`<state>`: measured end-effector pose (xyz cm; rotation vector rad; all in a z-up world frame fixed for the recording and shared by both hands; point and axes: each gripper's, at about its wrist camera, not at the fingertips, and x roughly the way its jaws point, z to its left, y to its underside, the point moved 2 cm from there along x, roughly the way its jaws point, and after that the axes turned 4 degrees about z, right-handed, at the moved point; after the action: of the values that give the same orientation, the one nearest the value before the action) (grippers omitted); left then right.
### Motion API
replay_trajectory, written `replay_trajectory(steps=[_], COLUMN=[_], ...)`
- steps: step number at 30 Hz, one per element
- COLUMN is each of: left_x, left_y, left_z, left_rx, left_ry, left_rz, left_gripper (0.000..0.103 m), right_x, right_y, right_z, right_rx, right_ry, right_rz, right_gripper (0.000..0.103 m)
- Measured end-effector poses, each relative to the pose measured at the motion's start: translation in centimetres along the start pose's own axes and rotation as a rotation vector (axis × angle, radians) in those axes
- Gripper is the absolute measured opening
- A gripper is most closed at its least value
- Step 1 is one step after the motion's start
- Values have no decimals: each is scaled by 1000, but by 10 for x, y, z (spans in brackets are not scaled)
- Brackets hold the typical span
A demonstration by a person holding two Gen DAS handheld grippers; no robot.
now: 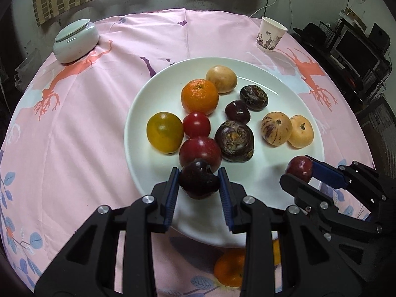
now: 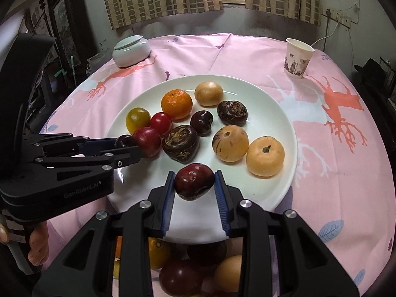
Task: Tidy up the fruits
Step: 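Place the plum and cherry on the plate with both tools and release, then grasp the red tomato with the right tool while the left tool grasps a small green-brown fruit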
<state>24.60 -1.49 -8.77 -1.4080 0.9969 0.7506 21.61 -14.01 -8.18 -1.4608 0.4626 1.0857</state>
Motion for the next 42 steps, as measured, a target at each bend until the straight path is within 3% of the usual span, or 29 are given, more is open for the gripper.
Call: replay_trajectory(steps=[1,2,3,4,10,12,14,17,20,22,26,28,29,30,32,37,42], left_x=[0,-1,-4,-9,-69,-95,-115,-125,-119,-111,-104,-107,-110,-112,-115,-116,-113], left_y=[-1,-2,-3,-4,12,32,57,97,130,146,162,166,167,168,170,174,170], left_z=[0,1,2,4,8,10,11,14,23,28,26,25,24,23,25,31,29], left_rx=[-3,-6,-10,-19,-13,-7,-3,9,-17,-35,-28,-23,-21,-21,-24,-49,-57], left_ry=[5,6,5,8,-12,-27,-41,-42,-30,12,4,9,9,7,7,15,34], left_rz=[-1,-4,-12,-33,-154,-214,-266,-281,-250,-209,-172,-172,-178,-183,-189,-176,-157], left_gripper=[34,44,64,70,72,86,91,91,91,91,91,91,91,91,91,91,91], right_x=[2,4,4,0,-43,-66,-89,-111,-113,-108,-97,-92,-88,-84,-76,-54,-38], right_y=[-1,-1,-2,-2,10,25,51,94,131,148,154,149,145,143,138,130,121], right_z=[0,1,1,1,-6,-12,-20,-30,-36,-38,-28,-22,-19,-19,-21,-27,-29], right_rx=[-4,-9,-15,-16,0,24,63,114,165,196,196,168,152,139,135,129,126], right_ry=[3,14,29,46,69,62,64,109,119,81,6,-20,-3,18,42,38,35], right_rz=[2,5,-5,-29,-75,-88,-110,-133,-86,-43,-33,-56,-51,-51,-40,8,23], right_gripper=[34,47,65,67,68,79,96,99,99,99,99,77,59,54,53,37,32])
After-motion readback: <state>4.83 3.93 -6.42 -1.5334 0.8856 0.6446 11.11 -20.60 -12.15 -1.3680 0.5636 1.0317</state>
